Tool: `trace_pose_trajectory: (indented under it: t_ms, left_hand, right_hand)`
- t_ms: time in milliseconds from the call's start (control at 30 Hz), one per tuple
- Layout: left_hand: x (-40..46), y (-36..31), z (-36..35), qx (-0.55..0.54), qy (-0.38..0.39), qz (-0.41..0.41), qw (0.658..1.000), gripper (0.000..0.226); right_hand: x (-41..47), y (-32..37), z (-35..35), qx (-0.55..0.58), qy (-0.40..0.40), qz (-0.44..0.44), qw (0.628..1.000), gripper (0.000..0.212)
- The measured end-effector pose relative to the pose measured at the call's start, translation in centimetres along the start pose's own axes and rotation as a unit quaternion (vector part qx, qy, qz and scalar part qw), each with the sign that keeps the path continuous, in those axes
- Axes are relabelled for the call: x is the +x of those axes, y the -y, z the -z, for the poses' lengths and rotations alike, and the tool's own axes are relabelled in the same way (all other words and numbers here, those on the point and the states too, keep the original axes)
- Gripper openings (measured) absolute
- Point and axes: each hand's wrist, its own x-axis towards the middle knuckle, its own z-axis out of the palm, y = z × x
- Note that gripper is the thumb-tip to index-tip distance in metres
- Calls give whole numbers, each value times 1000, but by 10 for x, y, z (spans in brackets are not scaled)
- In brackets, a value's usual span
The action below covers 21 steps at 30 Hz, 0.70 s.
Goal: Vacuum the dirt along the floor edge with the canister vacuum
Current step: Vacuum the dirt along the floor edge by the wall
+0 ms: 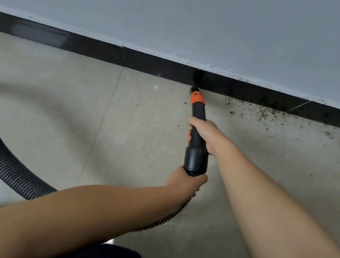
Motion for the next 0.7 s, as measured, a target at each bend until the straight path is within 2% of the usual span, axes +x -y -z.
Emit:
trace_pose_trajectory:
  t_ms: [133, 267, 433, 567, 700]
  left_hand:
    - [-9, 6, 13, -43, -39, 20, 998, 13]
    - [-21, 14, 25, -28, -47, 43, 998, 13]
    - [-29, 8, 17, 23, -9, 56, 998, 27]
    - [-32, -2, -13, 80, 24, 43, 996, 27]
    - [-40, 4, -39, 75, 48, 45, 995, 23]
  right_hand:
    - [-2, 0, -28, -39, 50, 8, 998, 11]
    - [-7, -11, -42, -27, 62, 4, 998, 12]
    - [-17, -24, -19, 50, 8, -3, 999, 11]
    - [-22, -36, 29, 114, -46, -12, 992, 13]
    - [-27, -49, 54, 104, -36, -27, 994, 15]
